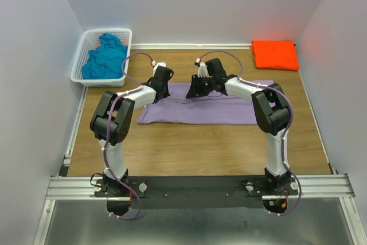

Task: Fold and stack the t-shirts
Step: Fold the tshirt

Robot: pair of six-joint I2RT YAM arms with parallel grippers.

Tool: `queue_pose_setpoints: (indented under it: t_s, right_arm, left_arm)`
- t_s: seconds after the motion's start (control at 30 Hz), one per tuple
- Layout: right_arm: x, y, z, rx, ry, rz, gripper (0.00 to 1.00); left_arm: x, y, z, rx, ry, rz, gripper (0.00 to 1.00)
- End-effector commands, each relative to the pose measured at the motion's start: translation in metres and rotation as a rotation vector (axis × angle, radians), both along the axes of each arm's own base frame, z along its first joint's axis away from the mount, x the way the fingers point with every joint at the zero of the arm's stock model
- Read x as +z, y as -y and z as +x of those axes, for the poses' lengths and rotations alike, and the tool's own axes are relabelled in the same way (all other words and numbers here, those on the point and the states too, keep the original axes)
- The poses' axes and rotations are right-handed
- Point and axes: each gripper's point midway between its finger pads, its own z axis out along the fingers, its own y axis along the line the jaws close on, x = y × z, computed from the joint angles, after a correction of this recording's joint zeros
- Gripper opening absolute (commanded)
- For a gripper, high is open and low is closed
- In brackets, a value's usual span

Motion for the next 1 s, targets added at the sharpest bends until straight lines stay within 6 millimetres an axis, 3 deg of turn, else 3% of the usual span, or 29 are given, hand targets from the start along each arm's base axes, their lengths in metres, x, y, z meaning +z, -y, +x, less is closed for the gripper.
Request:
queue_pose_setpoints:
  t_s: [0.0, 0.07, 0.23, 0.27, 0.33, 0.4, 0.47, 0.57, 0.6, 0.7, 0.8, 0.97]
  right_arm:
    - [-0.025, 0.001, -0.009, -0.007, -0.054, -0.013, 0.33]
    - [-0.033, 0.008, -0.012, -0.020, -0.054, -0.045, 0.33]
    - [-0.032, 0.027, -0.023, -0.063, -0.031, -0.105, 0.34]
    - [-0.011, 0.029, -0.020, -0.075, 0.017, -0.095, 0.36]
    - [0.004, 0.040, -0.018, -0.117, 0.068, -0.124, 0.39]
    - [0.014, 0.064, -0.016, -0.195, 0.124, -0.209, 0.42]
    - [0.012, 0.092, -0.012, -0.288, 0.163, -0.326, 0.48]
    - [0.004, 0.129, -0.023, -0.371, 0.144, -0.473, 0.54]
    - [-0.002, 0.147, -0.028, -0.411, 0.126, -0.541, 0.55]
    - [-0.012, 0.172, -0.042, -0.460, 0.102, -0.619, 0.56]
    - [-0.017, 0.178, -0.052, -0.474, 0.086, -0.633, 0.56]
    - [-0.042, 0.188, -0.074, -0.475, 0.012, -0.672, 0.57]
  left_arm:
    - [-0.026, -0.027, 0.003, 0.093, -0.065, -0.043, 0.20]
    - [-0.023, -0.032, 0.002, 0.107, -0.069, -0.032, 0.20]
    - [-0.008, -0.039, 0.001, 0.133, -0.065, -0.014, 0.22]
    - [0.002, -0.041, 0.000, 0.137, -0.053, -0.012, 0.25]
    - [0.015, -0.044, -0.001, 0.148, -0.031, -0.008, 0.33]
    - [0.034, -0.048, -0.003, 0.163, -0.006, -0.006, 0.43]
    - [0.047, -0.048, -0.008, 0.169, -0.002, -0.014, 0.48]
    - [0.055, -0.040, -0.014, 0.161, -0.004, -0.051, 0.53]
    - [0.056, -0.033, -0.016, 0.151, -0.010, -0.063, 0.54]
    - [0.053, -0.014, -0.024, 0.122, -0.037, -0.088, 0.56]
    - [0.043, 0.001, -0.029, 0.103, -0.074, -0.114, 0.56]
    - [0.014, 0.003, -0.031, 0.109, -0.135, -0.098, 0.56]
